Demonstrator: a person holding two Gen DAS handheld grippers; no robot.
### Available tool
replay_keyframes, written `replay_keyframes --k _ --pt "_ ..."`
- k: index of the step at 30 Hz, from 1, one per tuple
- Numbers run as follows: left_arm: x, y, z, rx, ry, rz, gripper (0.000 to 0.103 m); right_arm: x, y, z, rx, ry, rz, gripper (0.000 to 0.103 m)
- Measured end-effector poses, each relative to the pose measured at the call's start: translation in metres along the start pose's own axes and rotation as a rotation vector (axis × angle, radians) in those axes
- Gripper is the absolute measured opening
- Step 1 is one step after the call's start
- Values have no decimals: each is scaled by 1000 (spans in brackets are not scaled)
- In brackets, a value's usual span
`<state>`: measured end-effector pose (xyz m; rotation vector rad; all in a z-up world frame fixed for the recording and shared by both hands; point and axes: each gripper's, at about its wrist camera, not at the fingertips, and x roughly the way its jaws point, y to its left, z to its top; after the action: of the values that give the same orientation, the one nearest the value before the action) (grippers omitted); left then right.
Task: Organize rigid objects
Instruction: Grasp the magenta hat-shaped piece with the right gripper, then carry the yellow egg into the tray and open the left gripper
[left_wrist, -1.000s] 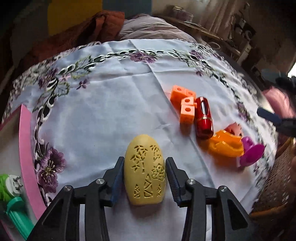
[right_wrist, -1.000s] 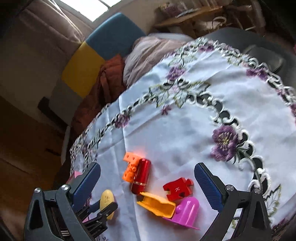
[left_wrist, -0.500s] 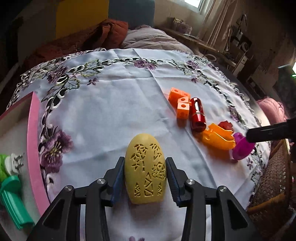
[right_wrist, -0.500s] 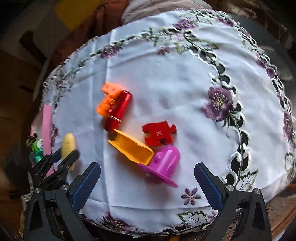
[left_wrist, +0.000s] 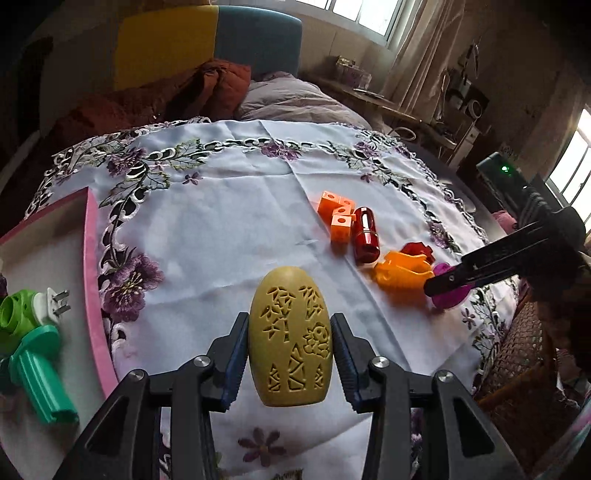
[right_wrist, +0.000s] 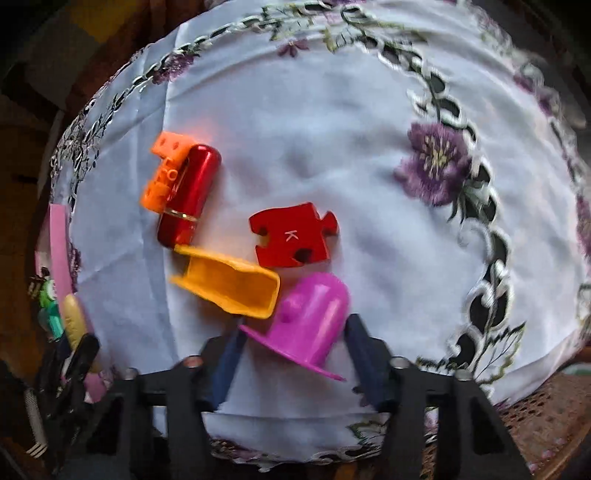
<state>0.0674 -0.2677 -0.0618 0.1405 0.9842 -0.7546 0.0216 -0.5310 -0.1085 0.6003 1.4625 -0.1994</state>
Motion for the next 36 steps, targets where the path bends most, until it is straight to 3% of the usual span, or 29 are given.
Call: replay_keyframes --k 5,10,18,21,30,36 --pt "-12 2 -4 -16 -19 -8 43 -8 4 -1 -28 -50 -11 51" --pt "-25 7 -7 -33 -40 -11 43 2 40 6 -127 -44 -33 50" --pt "-61 24 -9 -77 -104 13 43 8 80 10 -192 -230 64 50" --pt "-72 34 -11 -109 -126 18 43 14 81 5 -231 -268 49 49" --pt "-118 79 -28 -228 -197 55 43 15 75 10 -223 -288 49 49" --pt "-152 120 -54 -312 -230 147 43 19 87 10 -264 -304 0 49"
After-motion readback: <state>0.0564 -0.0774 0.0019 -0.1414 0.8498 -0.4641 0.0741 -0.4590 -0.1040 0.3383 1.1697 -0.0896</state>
